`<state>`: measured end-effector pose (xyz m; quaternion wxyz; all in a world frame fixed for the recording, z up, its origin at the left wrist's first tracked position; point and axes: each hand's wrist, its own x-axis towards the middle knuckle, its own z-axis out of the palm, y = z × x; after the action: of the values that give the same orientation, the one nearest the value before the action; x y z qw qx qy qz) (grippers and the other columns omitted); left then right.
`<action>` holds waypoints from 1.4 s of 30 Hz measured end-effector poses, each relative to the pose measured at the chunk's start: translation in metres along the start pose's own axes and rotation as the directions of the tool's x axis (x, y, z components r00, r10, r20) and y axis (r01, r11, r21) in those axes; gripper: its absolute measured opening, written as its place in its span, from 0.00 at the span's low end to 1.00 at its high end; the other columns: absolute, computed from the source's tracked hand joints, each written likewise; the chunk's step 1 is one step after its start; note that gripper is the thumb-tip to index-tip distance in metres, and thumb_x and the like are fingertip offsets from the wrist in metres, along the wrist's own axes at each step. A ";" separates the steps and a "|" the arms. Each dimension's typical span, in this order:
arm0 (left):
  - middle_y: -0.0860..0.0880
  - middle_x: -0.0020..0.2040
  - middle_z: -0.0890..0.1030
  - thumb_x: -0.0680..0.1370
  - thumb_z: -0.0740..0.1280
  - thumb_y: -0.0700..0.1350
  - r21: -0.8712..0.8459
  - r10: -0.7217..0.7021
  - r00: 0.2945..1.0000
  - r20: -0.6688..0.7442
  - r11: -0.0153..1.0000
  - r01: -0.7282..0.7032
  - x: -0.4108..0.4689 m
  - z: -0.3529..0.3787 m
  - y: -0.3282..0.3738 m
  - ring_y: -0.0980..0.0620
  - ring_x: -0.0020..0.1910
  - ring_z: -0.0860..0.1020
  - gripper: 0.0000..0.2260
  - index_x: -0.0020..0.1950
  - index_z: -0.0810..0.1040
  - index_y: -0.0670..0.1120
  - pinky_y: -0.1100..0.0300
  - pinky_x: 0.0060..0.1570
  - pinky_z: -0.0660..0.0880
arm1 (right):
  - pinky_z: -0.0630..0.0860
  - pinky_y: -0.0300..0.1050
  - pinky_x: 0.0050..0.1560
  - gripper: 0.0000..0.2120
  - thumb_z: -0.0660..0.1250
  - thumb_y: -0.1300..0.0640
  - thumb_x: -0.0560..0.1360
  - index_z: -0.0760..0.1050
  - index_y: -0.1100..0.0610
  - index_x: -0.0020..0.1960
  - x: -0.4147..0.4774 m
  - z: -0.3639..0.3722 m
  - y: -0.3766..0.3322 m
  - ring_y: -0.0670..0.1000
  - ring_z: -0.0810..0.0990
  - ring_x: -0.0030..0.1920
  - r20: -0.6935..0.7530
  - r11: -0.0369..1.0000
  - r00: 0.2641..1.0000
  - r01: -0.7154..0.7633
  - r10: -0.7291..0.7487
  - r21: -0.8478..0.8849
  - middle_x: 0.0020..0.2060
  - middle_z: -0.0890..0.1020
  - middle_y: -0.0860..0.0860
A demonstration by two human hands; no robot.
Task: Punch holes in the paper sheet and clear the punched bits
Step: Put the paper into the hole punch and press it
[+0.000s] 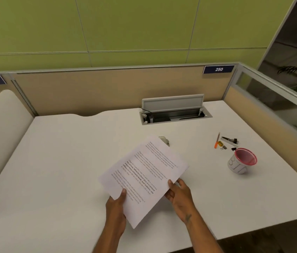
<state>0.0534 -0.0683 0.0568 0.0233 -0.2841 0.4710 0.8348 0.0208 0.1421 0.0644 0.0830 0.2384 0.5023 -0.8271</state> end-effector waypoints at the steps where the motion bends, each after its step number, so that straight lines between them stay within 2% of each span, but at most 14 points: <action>1: 0.43 0.63 0.81 0.78 0.67 0.37 0.016 -0.003 1.000 0.022 1.000 0.002 0.000 0.004 -0.002 0.39 0.61 0.79 0.19 0.69 0.74 0.44 0.36 0.65 0.71 | 0.81 0.50 0.50 0.11 0.65 0.63 0.79 0.76 0.57 0.60 0.003 -0.012 -0.011 0.56 0.85 0.53 0.013 1.000 1.000 0.006 -0.006 0.017 0.54 0.85 0.57; 3: 0.42 0.62 0.81 0.77 0.67 0.37 0.053 -0.007 0.998 0.069 0.999 0.003 0.000 0.011 -0.003 0.38 0.59 0.80 0.19 0.69 0.74 0.43 0.36 0.63 0.72 | 0.80 0.52 0.53 0.13 0.66 0.61 0.78 0.76 0.56 0.62 0.009 -0.037 -0.033 0.56 0.84 0.55 0.027 0.998 1.000 0.013 -0.015 0.055 0.56 0.84 0.56; 6: 0.42 0.60 0.82 0.77 0.68 0.39 0.126 -0.038 0.990 0.133 0.992 0.021 0.002 0.014 0.001 0.38 0.58 0.81 0.19 0.68 0.74 0.44 0.37 0.61 0.75 | 0.82 0.50 0.46 0.14 0.68 0.57 0.77 0.76 0.56 0.62 0.015 -0.071 -0.065 0.55 0.85 0.51 0.031 0.999 0.999 0.018 -0.019 0.051 0.54 0.85 0.56; 9: 0.39 0.58 0.83 0.77 0.69 0.40 0.189 -0.117 0.978 0.171 0.978 0.084 0.006 0.016 0.010 0.37 0.55 0.83 0.17 0.66 0.76 0.42 0.41 0.51 0.80 | 0.81 0.48 0.42 0.15 0.68 0.53 0.77 0.76 0.55 0.62 0.020 -0.099 -0.090 0.51 0.86 0.47 0.049 0.997 0.999 0.007 -0.003 -0.081 0.50 0.87 0.52; 12: 0.38 0.57 0.84 0.75 0.71 0.41 0.257 -0.199 0.960 0.195 0.955 0.146 0.012 0.021 0.018 0.36 0.53 0.83 0.17 0.64 0.77 0.42 0.44 0.45 0.82 | 0.81 0.49 0.44 0.15 0.67 0.49 0.77 0.77 0.52 0.61 0.024 -0.112 -0.103 0.54 0.86 0.48 0.120 0.966 0.991 -0.023 0.056 -0.257 0.52 0.86 0.53; 16: 0.37 0.59 0.82 0.76 0.71 0.42 0.348 -0.267 0.932 0.244 0.921 0.173 0.026 0.031 0.026 0.34 0.56 0.81 0.19 0.66 0.76 0.43 0.40 0.52 0.79 | 0.81 0.53 0.51 0.14 0.65 0.48 0.78 0.79 0.53 0.60 0.037 -0.108 -0.100 0.56 0.85 0.52 0.178 0.916 0.980 -0.011 0.090 -0.400 0.53 0.85 0.54; 19: 0.36 0.59 0.82 0.76 0.70 0.42 0.363 -0.284 0.922 0.261 0.914 0.179 0.040 0.040 0.027 0.33 0.57 0.81 0.18 0.66 0.75 0.43 0.39 0.52 0.79 | 0.80 0.56 0.57 0.13 0.64 0.51 0.79 0.79 0.58 0.58 0.053 -0.102 -0.092 0.57 0.85 0.51 0.117 0.887 0.991 0.003 0.058 -0.461 0.51 0.86 0.55; 23: 0.36 0.59 0.82 0.77 0.69 0.44 0.368 -0.283 0.928 0.241 0.912 0.183 0.063 0.047 0.026 0.32 0.56 0.81 0.17 0.66 0.76 0.44 0.40 0.50 0.80 | 0.81 0.49 0.51 0.10 0.64 0.52 0.80 0.80 0.57 0.55 0.074 -0.095 -0.084 0.53 0.86 0.47 0.036 0.858 0.999 0.008 0.012 -0.513 0.48 0.87 0.52; 27: 0.39 0.58 0.83 0.78 0.69 0.46 0.387 -0.235 0.950 0.204 0.911 0.143 0.088 0.049 0.018 0.36 0.55 0.82 0.15 0.64 0.77 0.46 0.43 0.49 0.81 | 0.81 0.45 0.47 0.10 0.63 0.52 0.80 0.80 0.56 0.53 0.098 -0.091 -0.083 0.52 0.86 0.46 -0.014 0.826 1.000 -0.011 0.003 -0.564 0.47 0.87 0.51; 30: 0.44 0.52 0.86 0.76 0.71 0.45 0.443 -0.101 0.989 0.108 0.896 0.043 0.103 0.053 0.009 0.41 0.49 0.85 0.13 0.60 0.79 0.45 0.46 0.46 0.82 | 0.81 0.46 0.46 0.10 0.63 0.51 0.80 0.80 0.55 0.52 0.114 -0.089 -0.084 0.53 0.85 0.46 -0.050 0.802 0.999 -0.042 0.016 -0.595 0.47 0.86 0.52; 32: 0.49 0.46 0.87 0.76 0.72 0.45 0.513 0.006 1.000 0.003 0.859 -0.006 0.111 0.059 0.002 0.46 0.44 0.86 0.12 0.58 0.79 0.45 0.52 0.41 0.82 | 0.80 0.44 0.43 0.10 0.63 0.52 0.80 0.80 0.56 0.51 0.121 -0.088 -0.087 0.53 0.85 0.45 -0.076 0.796 0.997 -0.062 0.021 -0.602 0.46 0.86 0.52; 33: 0.50 0.46 0.87 0.76 0.71 0.45 0.550 0.049 0.998 -0.032 0.835 -0.023 0.114 0.062 0.001 0.48 0.43 0.86 0.12 0.59 0.78 0.46 0.52 0.42 0.82 | 0.80 0.43 0.41 0.09 0.63 0.52 0.80 0.80 0.56 0.51 0.125 -0.088 -0.087 0.53 0.85 0.45 -0.088 0.796 0.996 -0.065 0.015 -0.602 0.46 0.86 0.52; 37: 0.46 0.61 0.81 0.79 0.67 0.47 0.658 0.129 0.989 -0.066 0.751 -0.054 0.120 0.078 -0.003 0.44 0.59 0.80 0.18 0.69 0.74 0.45 0.42 0.61 0.75 | 0.78 0.39 0.39 0.09 0.65 0.55 0.79 0.79 0.57 0.56 0.143 -0.088 -0.089 0.51 0.84 0.45 -0.123 0.779 0.992 -0.045 -0.041 -0.625 0.48 0.85 0.52; 42: 0.44 0.63 0.80 0.81 0.63 0.44 0.691 0.172 0.981 -0.088 0.720 -0.064 0.127 0.096 -0.004 0.41 0.57 0.80 0.18 0.71 0.73 0.44 0.41 0.62 0.75 | 0.78 0.38 0.39 0.13 0.65 0.57 0.79 0.77 0.57 0.62 0.161 -0.084 -0.086 0.50 0.83 0.46 -0.154 0.756 0.985 -0.047 -0.072 -0.653 0.50 0.84 0.52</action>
<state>-0.0957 -0.0184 0.0290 0.0383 -0.2850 0.7630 0.5789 -0.1263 0.2730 0.0237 0.1122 0.2605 0.7662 -0.5766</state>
